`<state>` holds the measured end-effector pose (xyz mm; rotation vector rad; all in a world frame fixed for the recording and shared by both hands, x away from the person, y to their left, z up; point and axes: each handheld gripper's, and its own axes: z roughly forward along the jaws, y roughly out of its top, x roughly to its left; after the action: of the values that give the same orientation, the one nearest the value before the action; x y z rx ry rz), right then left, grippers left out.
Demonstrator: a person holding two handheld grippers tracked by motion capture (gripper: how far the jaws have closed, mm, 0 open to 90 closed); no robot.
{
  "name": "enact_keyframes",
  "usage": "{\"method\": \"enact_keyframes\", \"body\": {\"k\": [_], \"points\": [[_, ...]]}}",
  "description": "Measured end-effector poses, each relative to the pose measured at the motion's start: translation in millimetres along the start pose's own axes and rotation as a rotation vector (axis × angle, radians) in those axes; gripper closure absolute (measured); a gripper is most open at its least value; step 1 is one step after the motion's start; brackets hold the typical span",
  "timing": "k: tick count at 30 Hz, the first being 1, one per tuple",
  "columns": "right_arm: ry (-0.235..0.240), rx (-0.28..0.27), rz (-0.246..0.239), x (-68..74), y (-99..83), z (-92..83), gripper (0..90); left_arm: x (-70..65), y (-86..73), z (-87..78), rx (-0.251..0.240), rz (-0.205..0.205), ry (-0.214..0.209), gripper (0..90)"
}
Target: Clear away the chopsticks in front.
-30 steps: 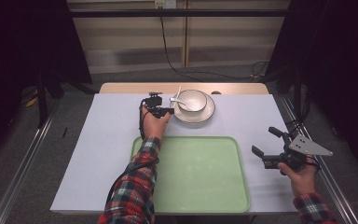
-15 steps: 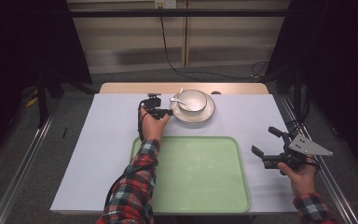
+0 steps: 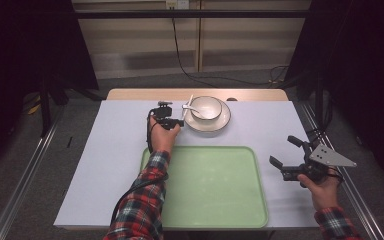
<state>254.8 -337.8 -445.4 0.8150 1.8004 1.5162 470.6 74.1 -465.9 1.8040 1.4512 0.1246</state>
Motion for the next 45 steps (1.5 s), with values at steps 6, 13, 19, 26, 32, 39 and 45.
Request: {"method": "enact_keyframes", "body": {"k": [6, 13, 19, 26, 32, 39, 45], "points": [[-0.001, -0.003, 0.003, 0.1, 0.1, -0.4, 3.6, 1.7, -1.5, -13.4, -0.011, -0.014, 0.024, 85.7], [0.003, 0.0, 0.0, 0.0, 0.0, -0.2, 3.6, 7.4, -7.4, -34.5, -0.047, -0.058, 0.04, 85.8], [-0.003, 0.001, 0.0, 0.6, -0.3, 0.4, 3.6, 13.8, -14.5, -51.7, -0.067, -0.087, 0.053, 85.8], [0.003, 0.002, -0.008, 0.5, -0.6, 0.6, 3.6, 18.3, -22.3, -71.2, -0.1, -0.096, 0.077, 85.8], [0.003, 0.002, 0.006, 1.0, -0.2, -0.1, 3.6, 20.6, -32.1, -85.2, -0.107, -0.12, 0.104, 85.8], [0.001, -0.001, 0.002, 1.1, -0.3, 0.0, 3.6, 25.2, -47.1, -99.1, -0.124, -0.158, 0.121, 85.8], [0.001, -0.005, 0.008, 1.5, 0.0, 0.3, 3.7, 29.7, -61.0, -110.1, -0.14, -0.185, 0.129, 85.8]]}}
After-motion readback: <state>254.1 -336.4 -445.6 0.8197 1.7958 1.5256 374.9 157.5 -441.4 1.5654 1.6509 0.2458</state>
